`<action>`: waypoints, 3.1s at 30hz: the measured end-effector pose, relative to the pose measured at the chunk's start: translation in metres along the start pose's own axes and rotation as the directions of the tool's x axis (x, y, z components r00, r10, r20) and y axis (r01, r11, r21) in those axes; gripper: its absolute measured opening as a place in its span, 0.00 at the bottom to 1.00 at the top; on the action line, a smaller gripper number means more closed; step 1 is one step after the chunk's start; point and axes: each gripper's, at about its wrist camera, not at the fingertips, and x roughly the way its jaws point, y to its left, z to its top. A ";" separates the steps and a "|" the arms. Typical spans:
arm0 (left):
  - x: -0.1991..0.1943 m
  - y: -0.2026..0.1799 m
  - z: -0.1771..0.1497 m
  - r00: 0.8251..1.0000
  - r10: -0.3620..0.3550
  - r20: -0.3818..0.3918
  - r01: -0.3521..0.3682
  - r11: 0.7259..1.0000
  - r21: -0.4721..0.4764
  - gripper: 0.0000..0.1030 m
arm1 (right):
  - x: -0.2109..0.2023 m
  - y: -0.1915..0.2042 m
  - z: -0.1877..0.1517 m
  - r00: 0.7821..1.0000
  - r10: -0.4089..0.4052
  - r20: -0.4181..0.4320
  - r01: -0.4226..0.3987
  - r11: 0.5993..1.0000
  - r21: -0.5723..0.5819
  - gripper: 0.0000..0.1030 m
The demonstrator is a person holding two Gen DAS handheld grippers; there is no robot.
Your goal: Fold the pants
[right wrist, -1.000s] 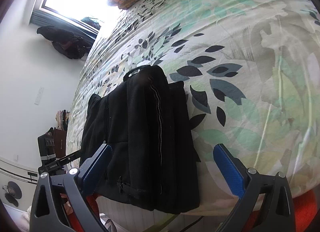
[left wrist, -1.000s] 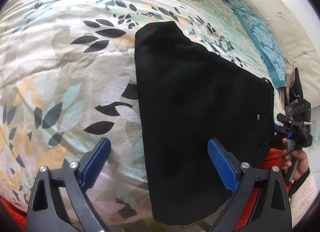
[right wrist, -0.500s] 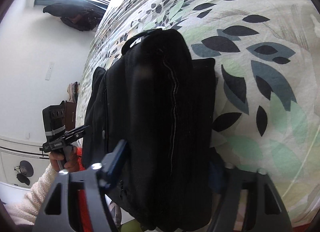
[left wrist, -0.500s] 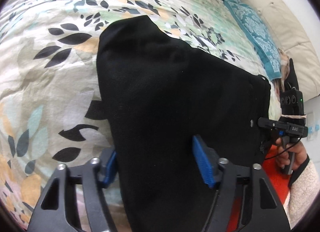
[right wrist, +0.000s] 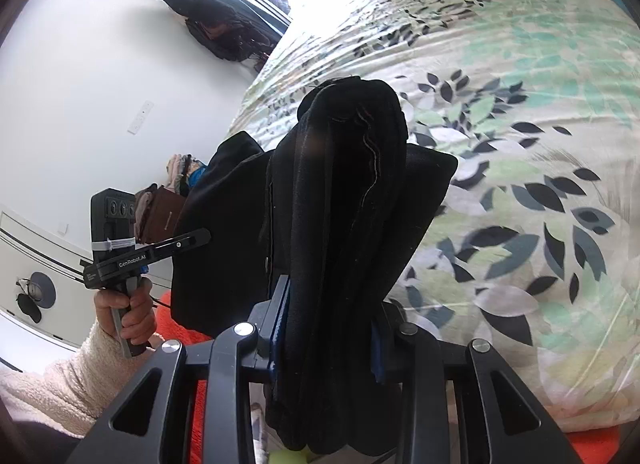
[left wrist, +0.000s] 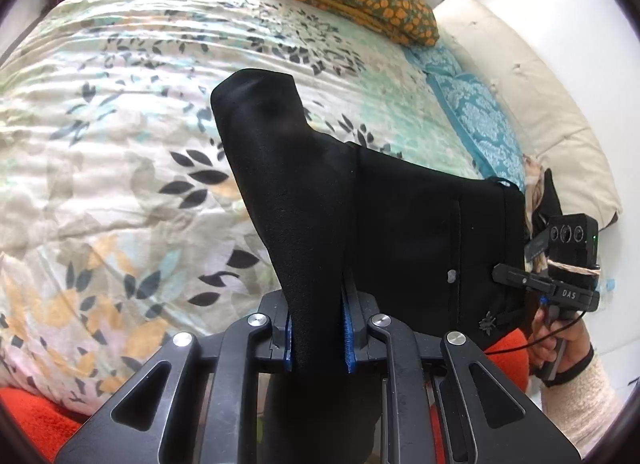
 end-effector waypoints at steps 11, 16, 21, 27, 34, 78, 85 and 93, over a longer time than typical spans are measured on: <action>0.029 0.091 0.004 0.971 0.237 -0.011 -0.237 0.970 -0.048 0.24 | 0.100 0.027 0.033 1.000 -0.005 -0.030 0.006 0.999 0.040 0.33; 0.031 0.112 -0.021 0.895 0.446 0.029 -0.444 0.895 -0.052 0.63 | 0.145 -0.002 0.023 0.970 -0.231 -0.076 0.237 0.968 0.082 0.82; -0.042 0.063 -0.036 0.835 0.492 0.248 -0.517 0.855 0.046 0.82 | 0.084 0.021 0.011 0.942 -0.329 0.058 0.329 0.944 0.011 1.00; -0.103 -0.014 -0.059 0.796 0.472 0.379 -0.535 0.842 0.074 0.87 | 0.009 0.105 -0.015 0.841 -0.513 0.172 0.540 0.818 -0.200 1.00; -0.117 -0.069 -0.111 0.762 0.534 0.366 -0.598 0.797 0.082 0.87 | -0.040 0.179 -0.081 0.810 -0.534 0.241 0.578 0.795 -0.184 1.00; -0.097 -0.073 -0.145 0.817 0.538 0.208 -0.560 0.826 0.061 0.94 | -0.008 0.216 -0.138 0.773 -0.580 0.257 0.629 0.751 -0.201 1.00; -0.101 -0.075 -0.145 0.829 0.513 0.221 -0.537 0.841 0.062 0.94 | -0.006 0.216 -0.141 0.783 -0.572 0.246 0.619 0.756 -0.211 1.00; -0.103 -0.073 -0.146 0.847 0.487 0.214 -0.510 0.858 0.062 0.94 | -0.005 0.215 -0.143 0.789 -0.566 0.238 0.611 0.763 -0.211 1.00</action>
